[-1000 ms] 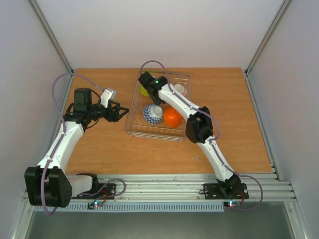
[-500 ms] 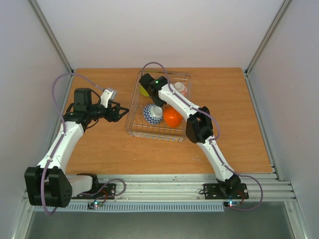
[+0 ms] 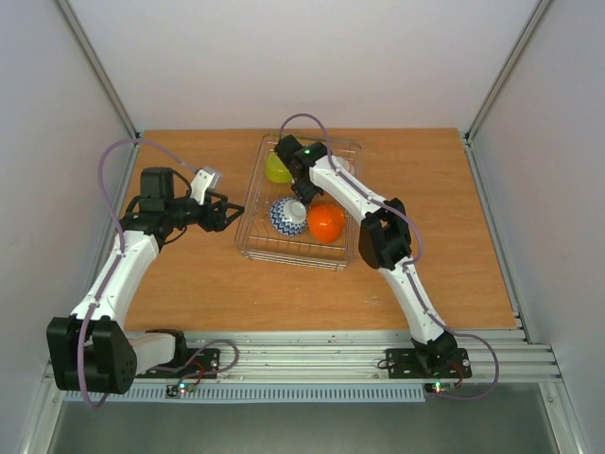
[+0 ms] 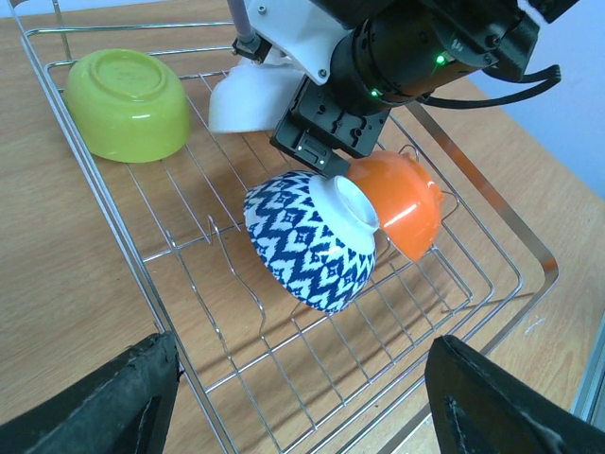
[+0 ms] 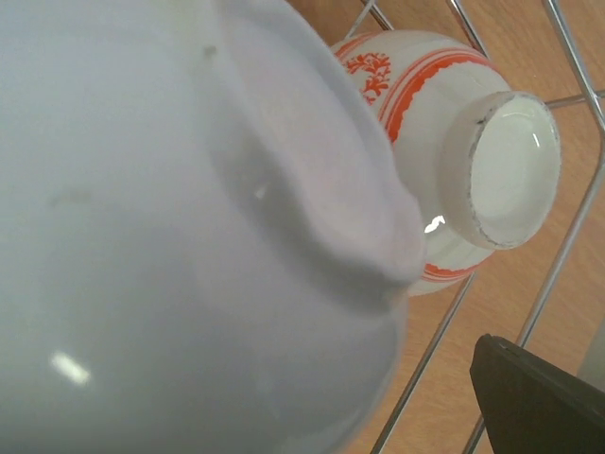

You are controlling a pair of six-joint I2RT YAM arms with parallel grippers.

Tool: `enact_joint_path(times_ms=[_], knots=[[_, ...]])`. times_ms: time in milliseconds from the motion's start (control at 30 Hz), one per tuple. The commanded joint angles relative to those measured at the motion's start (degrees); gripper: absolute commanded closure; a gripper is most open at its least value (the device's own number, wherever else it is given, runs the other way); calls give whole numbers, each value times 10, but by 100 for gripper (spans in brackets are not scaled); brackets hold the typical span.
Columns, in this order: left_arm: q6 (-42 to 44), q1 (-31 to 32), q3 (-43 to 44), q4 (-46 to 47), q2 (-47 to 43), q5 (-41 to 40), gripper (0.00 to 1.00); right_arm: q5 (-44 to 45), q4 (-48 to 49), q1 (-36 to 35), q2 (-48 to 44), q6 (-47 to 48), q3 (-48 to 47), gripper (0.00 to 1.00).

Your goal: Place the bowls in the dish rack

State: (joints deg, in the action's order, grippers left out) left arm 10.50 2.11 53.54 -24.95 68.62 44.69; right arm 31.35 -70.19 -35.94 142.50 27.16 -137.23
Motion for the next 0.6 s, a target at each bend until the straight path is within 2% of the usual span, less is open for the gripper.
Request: enact_joint_path(times_ms=[0,567], knots=[[2,0,-5,27,-7,1,28,-61,16,-11,-42,-4,7,1],[3,0,-5,29,-10,0,28,-129,62,-11,-131,-23,82,1]])
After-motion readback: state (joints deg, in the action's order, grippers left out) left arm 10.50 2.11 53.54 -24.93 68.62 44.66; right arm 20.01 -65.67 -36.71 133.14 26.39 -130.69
